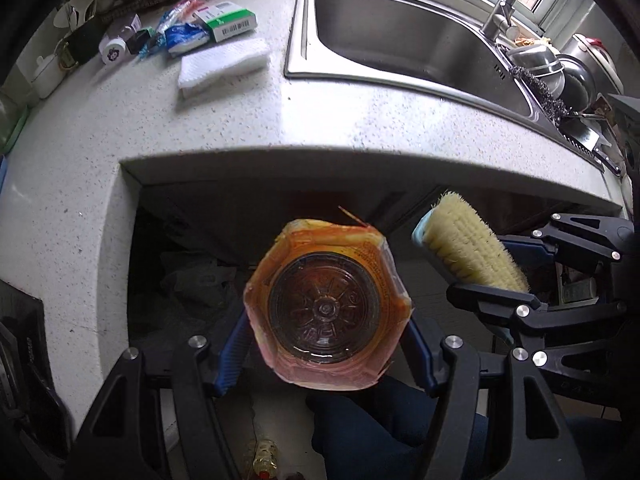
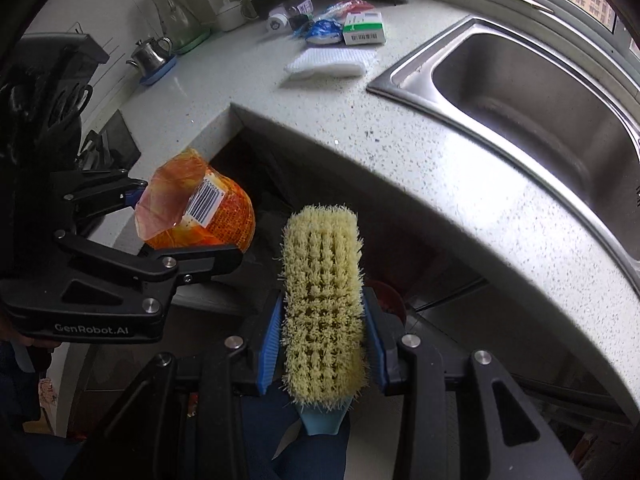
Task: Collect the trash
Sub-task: 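Carry the brush and cup down over the red bin with both grippers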
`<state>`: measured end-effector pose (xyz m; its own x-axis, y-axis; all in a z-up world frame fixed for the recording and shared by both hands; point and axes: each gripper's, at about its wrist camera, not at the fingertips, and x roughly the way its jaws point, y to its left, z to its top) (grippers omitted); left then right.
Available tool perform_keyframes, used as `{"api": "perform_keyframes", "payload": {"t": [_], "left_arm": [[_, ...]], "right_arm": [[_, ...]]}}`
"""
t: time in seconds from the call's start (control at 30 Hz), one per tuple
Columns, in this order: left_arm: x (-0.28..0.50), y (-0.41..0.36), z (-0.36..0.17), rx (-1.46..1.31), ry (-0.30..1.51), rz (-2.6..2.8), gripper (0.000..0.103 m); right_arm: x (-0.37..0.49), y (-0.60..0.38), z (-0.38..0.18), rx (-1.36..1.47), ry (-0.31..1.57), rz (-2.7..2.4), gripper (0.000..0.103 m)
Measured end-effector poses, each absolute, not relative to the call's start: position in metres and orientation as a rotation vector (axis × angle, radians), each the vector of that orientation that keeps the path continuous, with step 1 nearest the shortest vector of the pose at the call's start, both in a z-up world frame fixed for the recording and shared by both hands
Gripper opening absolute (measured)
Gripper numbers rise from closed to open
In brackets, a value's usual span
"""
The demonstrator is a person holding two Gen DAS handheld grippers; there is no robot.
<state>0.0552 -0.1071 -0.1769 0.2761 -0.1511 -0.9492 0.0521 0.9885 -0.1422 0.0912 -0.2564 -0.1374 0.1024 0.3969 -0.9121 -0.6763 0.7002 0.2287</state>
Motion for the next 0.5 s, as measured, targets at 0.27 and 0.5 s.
{"api": "perform_keyframes", "payload": {"t": [0.27,0.5], "left_arm": [[0.057,-0.12,-0.275,-0.104,1.379,-0.176,0.065],[0.074,-0.124,-0.381,-0.091,1.429,-0.209,0.065]], "right_arm": [[0.089,-0.259,-0.217,-0.308,1.255,0.815,0.035],[0.103,-0.26,-0.303,-0.295,1.288,0.772,0.035]]}}
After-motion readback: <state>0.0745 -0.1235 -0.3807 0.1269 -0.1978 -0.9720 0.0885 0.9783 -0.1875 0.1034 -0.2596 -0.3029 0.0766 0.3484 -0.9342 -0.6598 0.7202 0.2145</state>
